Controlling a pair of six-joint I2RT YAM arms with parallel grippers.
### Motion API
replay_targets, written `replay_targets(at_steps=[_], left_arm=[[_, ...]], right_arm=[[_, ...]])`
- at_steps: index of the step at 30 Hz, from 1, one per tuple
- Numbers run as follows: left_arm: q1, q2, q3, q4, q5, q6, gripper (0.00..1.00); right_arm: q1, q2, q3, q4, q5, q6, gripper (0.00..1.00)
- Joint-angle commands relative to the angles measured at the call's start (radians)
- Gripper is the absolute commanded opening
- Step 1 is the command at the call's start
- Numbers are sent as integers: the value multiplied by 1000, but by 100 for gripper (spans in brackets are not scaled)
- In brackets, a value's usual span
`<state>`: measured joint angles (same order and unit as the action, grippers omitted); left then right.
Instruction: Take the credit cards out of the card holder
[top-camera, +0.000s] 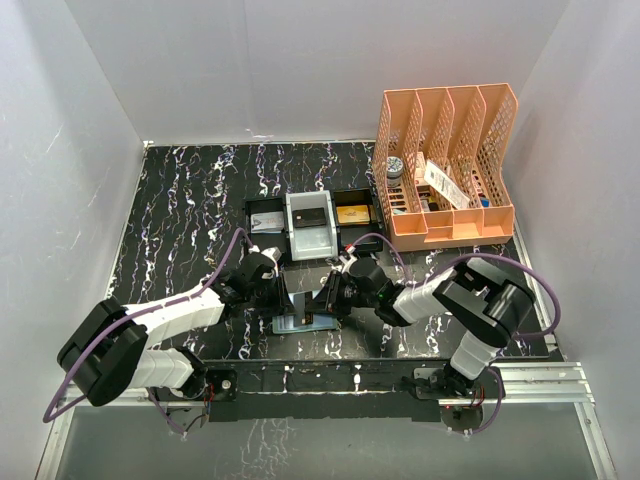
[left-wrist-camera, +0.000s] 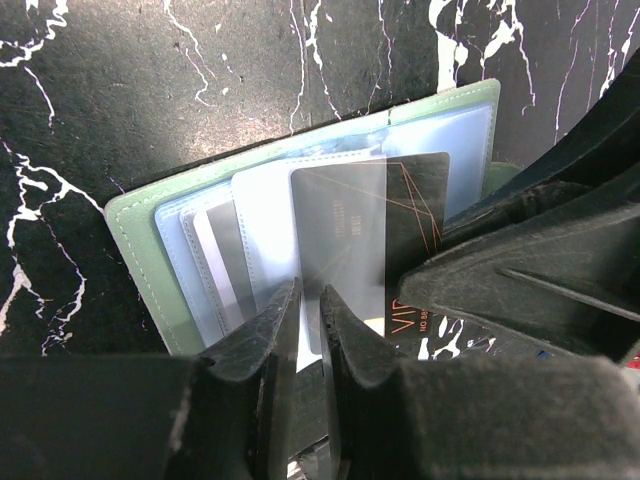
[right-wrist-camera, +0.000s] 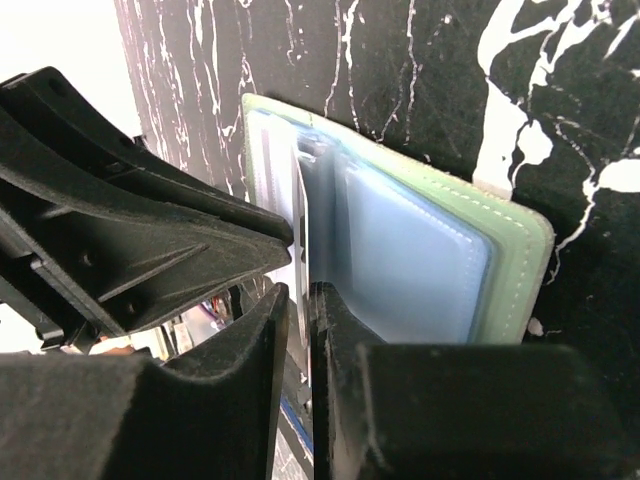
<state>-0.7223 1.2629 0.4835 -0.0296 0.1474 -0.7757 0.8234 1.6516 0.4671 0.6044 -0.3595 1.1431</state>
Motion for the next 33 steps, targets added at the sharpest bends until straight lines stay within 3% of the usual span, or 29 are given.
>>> replay_targets(at_steps=[1,4,11,22,28,33], left_arm=[[-6,25,-10,-77,-11,23,14],[-6,22,-9,-83,-16,22,14],[-7,5,-5,-111,-39,25,13],[-7,-87,25,-156,-30,34,15],[-8,-157,109,-227,-37,57,32],[-7,-212,184,-351,-105,89,49]], right_arm=[[-1,48,16,119,-27,34,9],[-3,43,5,131,-24,37,0],[-25,-84,-12,-76,50,-49,0],[-111,-375,-15,-364,31,-211,0],[-110,-439,-1,-336,-27,-251,0],[-92,-468,10,-338,10,-285,0]])
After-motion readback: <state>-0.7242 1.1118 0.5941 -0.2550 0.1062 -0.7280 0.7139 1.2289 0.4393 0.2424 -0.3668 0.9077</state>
